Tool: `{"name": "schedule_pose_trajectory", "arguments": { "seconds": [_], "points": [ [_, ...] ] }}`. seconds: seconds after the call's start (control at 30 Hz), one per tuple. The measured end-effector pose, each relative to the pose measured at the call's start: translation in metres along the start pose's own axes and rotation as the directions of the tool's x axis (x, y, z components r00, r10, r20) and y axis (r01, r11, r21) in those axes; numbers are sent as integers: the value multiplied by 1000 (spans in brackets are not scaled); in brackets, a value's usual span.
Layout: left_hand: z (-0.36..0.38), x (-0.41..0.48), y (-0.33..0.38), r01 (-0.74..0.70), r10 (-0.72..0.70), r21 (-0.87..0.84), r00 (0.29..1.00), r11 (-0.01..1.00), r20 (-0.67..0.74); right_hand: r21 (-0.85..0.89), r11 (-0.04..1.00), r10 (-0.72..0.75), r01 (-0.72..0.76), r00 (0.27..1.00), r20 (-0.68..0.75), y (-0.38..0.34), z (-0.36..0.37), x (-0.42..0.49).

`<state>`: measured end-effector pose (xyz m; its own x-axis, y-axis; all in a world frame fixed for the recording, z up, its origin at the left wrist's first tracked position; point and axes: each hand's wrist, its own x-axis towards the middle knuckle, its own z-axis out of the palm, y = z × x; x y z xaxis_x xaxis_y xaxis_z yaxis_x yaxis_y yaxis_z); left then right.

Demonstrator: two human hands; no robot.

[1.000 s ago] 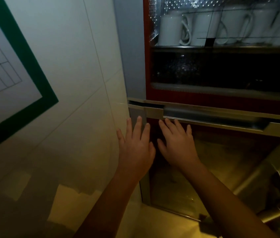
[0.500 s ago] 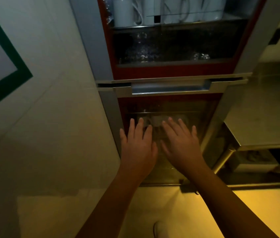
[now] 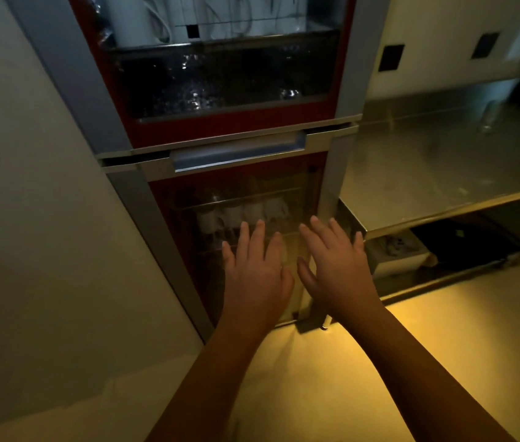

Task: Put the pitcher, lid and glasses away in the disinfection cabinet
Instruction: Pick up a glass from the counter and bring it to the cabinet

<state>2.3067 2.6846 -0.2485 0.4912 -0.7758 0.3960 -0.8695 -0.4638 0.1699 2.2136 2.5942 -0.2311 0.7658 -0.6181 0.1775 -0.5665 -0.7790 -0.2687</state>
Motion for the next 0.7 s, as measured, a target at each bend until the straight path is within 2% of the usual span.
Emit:
{"name": "schedule_pose_trajectory", "arguments": {
  "seconds": [0.17,0.23,0.37,0.7],
  "points": [
    [9,6,25,-26,26,0,997,1000,73,-52,996,72,-71,997,18,29,-9,-6],
    [11,10,40,-35,41,-61,995,998,94,-40,995,95,-95,995,7,45,-13,-10],
    [20,22,75,-79,94,-109,986,991,139,5,989,148,-148,986,-81,80,-23,-20],
    [53,67,195,-185,217,-244,970,952,113,-27,951,306,-309,949,-69,193,-67,-34]
  ]
}}
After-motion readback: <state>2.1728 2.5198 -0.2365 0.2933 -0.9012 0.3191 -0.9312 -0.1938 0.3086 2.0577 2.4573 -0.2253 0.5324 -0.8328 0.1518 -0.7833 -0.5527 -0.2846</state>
